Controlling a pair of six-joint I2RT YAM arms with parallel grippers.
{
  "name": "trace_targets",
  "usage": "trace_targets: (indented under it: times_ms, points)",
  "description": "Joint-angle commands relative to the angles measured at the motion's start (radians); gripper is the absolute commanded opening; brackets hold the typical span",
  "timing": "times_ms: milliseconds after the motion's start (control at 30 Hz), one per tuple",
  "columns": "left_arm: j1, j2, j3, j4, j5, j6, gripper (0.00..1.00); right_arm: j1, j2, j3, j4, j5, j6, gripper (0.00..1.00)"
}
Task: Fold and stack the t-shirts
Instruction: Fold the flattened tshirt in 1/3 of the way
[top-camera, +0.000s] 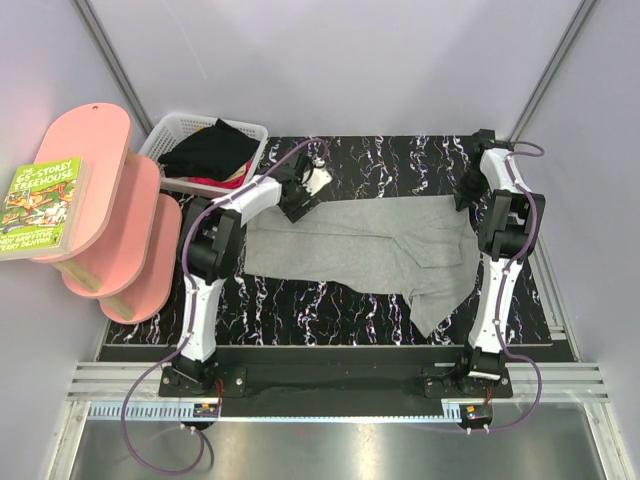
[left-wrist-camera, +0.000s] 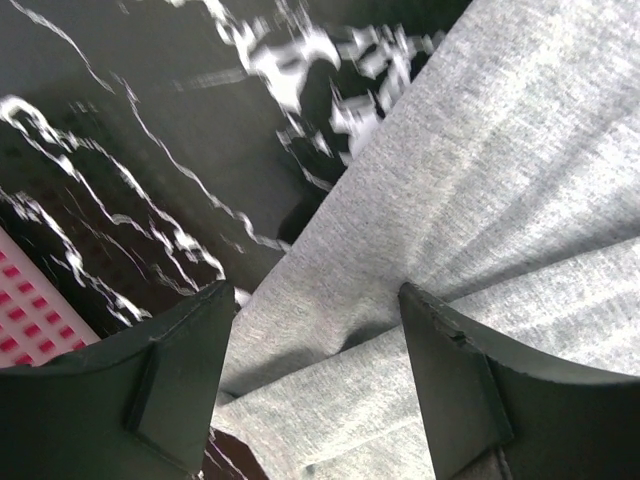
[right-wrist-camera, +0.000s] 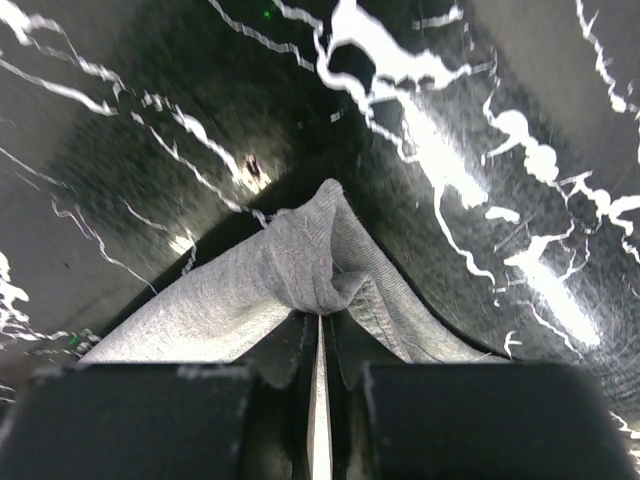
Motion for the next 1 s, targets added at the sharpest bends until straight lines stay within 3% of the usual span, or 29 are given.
trace_targets:
  times_ms: [0,167,333,433,767,967]
  points:
    - [0.024,-0.108,-0.106,-0.043,0.006,-0.018,0.72,0.006,-0.05,-0.061,-0.003,0.031,-0.036,0.09]
    - [0.045,-0.229,-0.174,-0.044,0.038,-0.063,0.71,0.005,-0.067,-0.081,0.009,0.044,-0.033,0.09]
    - [0.069,-0.327,-0.119,-0.075,0.122,-0.116,0.73,0.003,-0.075,-0.066,0.009,0.058,-0.035,0.09]
    - [0.069,-0.331,-0.091,-0.129,0.115,-0.11,0.73,0.002,-0.085,-0.077,0.009,0.059,-0.037,0.09]
    - [0.113,-0.334,-0.261,-0.098,0.126,-0.114,0.7,-0.003,-0.121,-0.084,0.011,0.048,-0.037,0.08]
    - [0.105,-0.239,-0.099,-0.095,0.133,-0.151,0.7,-0.003,-0.138,-0.11,0.026,0.033,-0.03,0.08]
